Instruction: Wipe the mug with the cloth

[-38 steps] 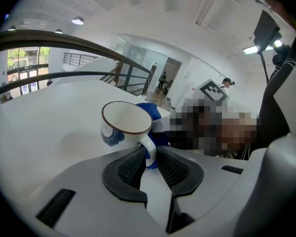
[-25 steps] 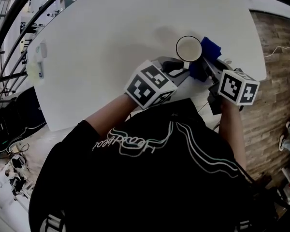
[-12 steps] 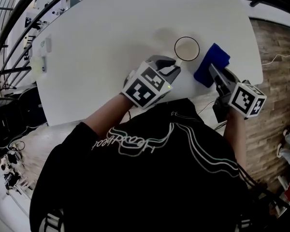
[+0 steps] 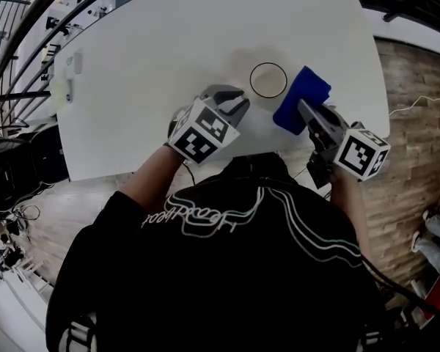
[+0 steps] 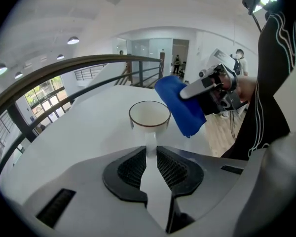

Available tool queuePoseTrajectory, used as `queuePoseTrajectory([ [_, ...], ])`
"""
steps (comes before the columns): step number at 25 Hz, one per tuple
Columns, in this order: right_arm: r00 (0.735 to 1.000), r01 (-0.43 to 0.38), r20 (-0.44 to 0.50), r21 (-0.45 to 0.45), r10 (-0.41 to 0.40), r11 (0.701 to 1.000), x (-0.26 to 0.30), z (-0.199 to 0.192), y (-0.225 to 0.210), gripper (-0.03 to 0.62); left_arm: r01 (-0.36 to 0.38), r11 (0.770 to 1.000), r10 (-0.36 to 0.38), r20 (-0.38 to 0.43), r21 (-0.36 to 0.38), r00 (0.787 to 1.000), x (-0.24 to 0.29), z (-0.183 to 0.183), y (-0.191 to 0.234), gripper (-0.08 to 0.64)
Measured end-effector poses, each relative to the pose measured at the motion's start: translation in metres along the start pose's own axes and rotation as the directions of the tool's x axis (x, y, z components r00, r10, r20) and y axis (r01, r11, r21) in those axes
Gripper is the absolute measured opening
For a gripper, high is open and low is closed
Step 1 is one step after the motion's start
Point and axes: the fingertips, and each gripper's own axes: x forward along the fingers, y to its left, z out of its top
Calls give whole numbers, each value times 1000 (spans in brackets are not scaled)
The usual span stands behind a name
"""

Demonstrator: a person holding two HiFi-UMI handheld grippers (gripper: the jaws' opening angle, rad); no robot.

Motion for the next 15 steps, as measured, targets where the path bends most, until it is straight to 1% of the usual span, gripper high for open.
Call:
queuePoseTrajectory([
  [5, 997, -77, 10, 39, 77, 996, 11, 7, 1, 57, -54, 998, 54, -10, -39, 998, -3, -3, 8, 74],
  [8, 995, -98, 5, 59, 98, 993, 19, 7, -3, 57, -66, 996, 66, -6, -62, 998, -3, -5, 9, 74],
  [11, 995, -96, -23, 50, 98, 994, 30, 2, -8, 57, -81, 994, 81, 1, -69, 997, -3, -7, 11, 74],
  [13, 996, -76, -45, 45, 78, 996, 35, -3, -15, 57, -93, 994, 94, 1, -64, 996, -3, -8, 11, 74],
  [15, 995, -49, -82, 8, 50, 999, 37, -10, -25, 57, -101, 993, 101, -4, -63, 995, -2, -9, 9, 74],
])
